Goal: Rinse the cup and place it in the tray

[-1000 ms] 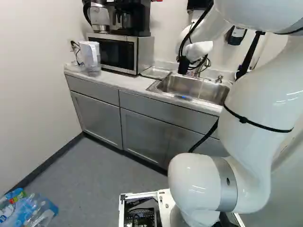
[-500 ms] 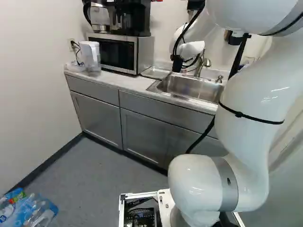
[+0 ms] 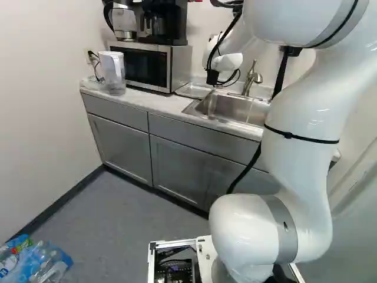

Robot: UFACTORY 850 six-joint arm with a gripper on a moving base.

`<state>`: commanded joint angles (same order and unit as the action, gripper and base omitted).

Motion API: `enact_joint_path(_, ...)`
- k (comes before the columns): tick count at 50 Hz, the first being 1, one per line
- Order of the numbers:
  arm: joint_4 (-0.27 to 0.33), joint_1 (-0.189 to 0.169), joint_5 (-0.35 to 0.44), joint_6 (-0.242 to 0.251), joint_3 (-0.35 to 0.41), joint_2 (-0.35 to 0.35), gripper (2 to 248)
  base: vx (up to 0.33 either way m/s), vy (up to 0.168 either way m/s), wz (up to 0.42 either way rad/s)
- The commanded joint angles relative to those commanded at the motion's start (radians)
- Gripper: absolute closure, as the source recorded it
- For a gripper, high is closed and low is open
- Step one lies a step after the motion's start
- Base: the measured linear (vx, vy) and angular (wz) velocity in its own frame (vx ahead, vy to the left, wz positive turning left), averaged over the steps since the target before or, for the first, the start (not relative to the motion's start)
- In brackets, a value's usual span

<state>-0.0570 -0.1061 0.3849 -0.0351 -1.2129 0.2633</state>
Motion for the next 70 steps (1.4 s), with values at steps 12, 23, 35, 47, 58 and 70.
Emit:
enact_joint_path(12,0.0,0.027,0.028,0.0,-0.042,0.059,124,0.0,0.0,0.0)
enact_joint_path(23,0.0,0.049,0.028,0.0,-0.086,0.116,124,0.0,0.0,0.0)
enact_joint_path(35,0.0,0.067,0.028,0.0,-0.145,0.186,124,0.0,0.0,0.0)
enact_joint_path(47,0.0,0.075,0.028,0.0,-0.191,0.243,124,0.0,0.0,0.0)
enact_joint_path(58,0.0,0.075,0.028,0.0,-0.185,0.257,124,0.0,0.0,0.0)
enact_joint_path(70,0.0,0.075,0.028,0.0,-0.182,0.265,124,0.0,0.0,0.0)
